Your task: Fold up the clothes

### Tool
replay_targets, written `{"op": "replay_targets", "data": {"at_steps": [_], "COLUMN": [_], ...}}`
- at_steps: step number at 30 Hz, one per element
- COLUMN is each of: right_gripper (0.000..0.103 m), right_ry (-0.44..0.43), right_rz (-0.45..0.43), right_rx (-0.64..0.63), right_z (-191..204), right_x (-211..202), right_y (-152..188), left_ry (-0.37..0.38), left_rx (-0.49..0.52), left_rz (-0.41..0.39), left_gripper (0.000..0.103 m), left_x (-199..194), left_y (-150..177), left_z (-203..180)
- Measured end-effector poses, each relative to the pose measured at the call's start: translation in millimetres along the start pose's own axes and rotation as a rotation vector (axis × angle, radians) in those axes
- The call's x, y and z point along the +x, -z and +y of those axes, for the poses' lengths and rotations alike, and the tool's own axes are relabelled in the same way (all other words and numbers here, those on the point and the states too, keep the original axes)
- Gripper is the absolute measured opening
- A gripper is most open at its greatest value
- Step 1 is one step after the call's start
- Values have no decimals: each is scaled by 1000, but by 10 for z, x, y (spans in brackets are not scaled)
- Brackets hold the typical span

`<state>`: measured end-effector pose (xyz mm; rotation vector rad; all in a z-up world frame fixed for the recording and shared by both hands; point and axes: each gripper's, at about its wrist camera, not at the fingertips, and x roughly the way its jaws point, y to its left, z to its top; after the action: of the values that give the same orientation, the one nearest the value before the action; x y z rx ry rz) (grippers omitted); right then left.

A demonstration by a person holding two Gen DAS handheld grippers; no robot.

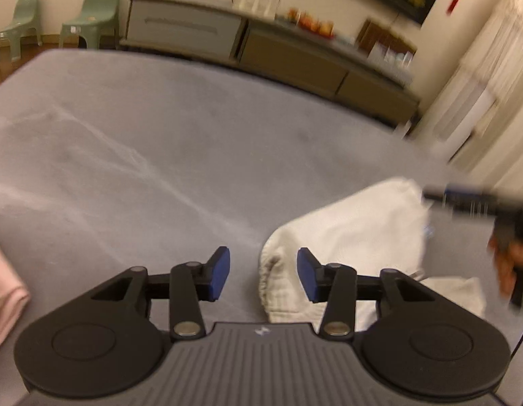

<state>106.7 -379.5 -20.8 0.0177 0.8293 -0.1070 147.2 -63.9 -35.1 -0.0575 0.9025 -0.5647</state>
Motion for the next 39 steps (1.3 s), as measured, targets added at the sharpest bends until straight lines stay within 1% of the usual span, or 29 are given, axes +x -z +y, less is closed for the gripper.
{"op": "replay_targets", "data": {"at_steps": [2,3,4,5,6,7,9,11,13,15,16,17,18,19,20,21,22,23,24,25,26,28,30,32,33,34,36,38,39], "right_gripper": [80,76,60,53,33,7,7,7,7,7,7,7,9,15,24,54,66,65,62,61,61,61,61,63,66,70,75,76,78], "right_ry": [16,22,9,2,-6,-19,-46,-43,-39,25,57,96,120,144,173,203,229,221,212,189,155,38,-81,-215,-252,-285,-248,-202,-176], "right_rz": [31,47,70,71,72,67,49,-13,-96,-213,-270,-314,-325,-330,-271,-211,-152,-97,-43,-7,1,-20,-39,-43,-50,-56,-71,-72,-67], "right_rx": [15,23,24,29,34,41,78,62,31,-124,-203,-298,-382,-461,-467,-472,-470,-367,-265,-159,-41,210,460,664,718,768,736,666,614], "right_z": [-97,-144,-176,-199,-222,-246,-313,-339,-343,-236,-181,-115,-65,-19,-24,-29,-39,-115,-190,-265,-343,-514,-683,-804,-824,-839,-756,-655,-597], "right_x": [275,411,525,561,593,590,543,386,75,-367,-587,-788,-927,-1057,-1091,-1124,-1157,-1179,-1202,-1227,-1273,-1363,-1447,-1396,-1353,-1310,-1259,-1203,-1171], "right_y": [-136,-198,-186,-182,-179,-186,-183,-157,-64,201,340,564,822,1072,1237,1403,1559,1599,1636,1621,1599,1612,1626,1683,1675,1665,1565,1448,1384], "left_ry": [-16,-24,-32,-38,-40,-43,-48,-42,-32,-23,-28,-21,1,22,44,66,71,61,64,81,105,154,185,212,229,247,275,299,298], "left_rx": [32,48,64,73,72,71,74,76,103,164,221,264,281,298,315,332,327,292,248,199,150,52,-39,-138,-193,-247,-371,-438,-430], "left_rz": [14,22,29,34,34,28,9,-21,-68,-134,-172,-187,-175,-163,-150,-138,-124,-112,-101,-87,-76,-67,-58,-45,-34,-23,10,42,41], "left_gripper": [44,40,27,12,10,9,9,9,9,9,9,9,9,10,10,11,17,17,18,22,24,34,36,39,43,51,63,64,64], "left_x": [160,240,321,375,395,401,375,312,157,-125,-302,-441,-535,-629,-724,-818,-870,-877,-889,-910,-936,-988,-994,-942,-891,-839,-722,-611,-579], "left_y": [0,0,0,0,1,2,3,-12,-10,59,142,262,405,548,691,834,941,994,1021,1030,1031,1031,1012,984,955,925,902,895,875], "left_z": [-52,-77,-103,-120,-127,-127,-130,-134,-180,-275,-336,-387,-417,-448,-479,-510,-518,-491,-440,-372,-304,-178,-43,95,157,218,350,396,374]}}
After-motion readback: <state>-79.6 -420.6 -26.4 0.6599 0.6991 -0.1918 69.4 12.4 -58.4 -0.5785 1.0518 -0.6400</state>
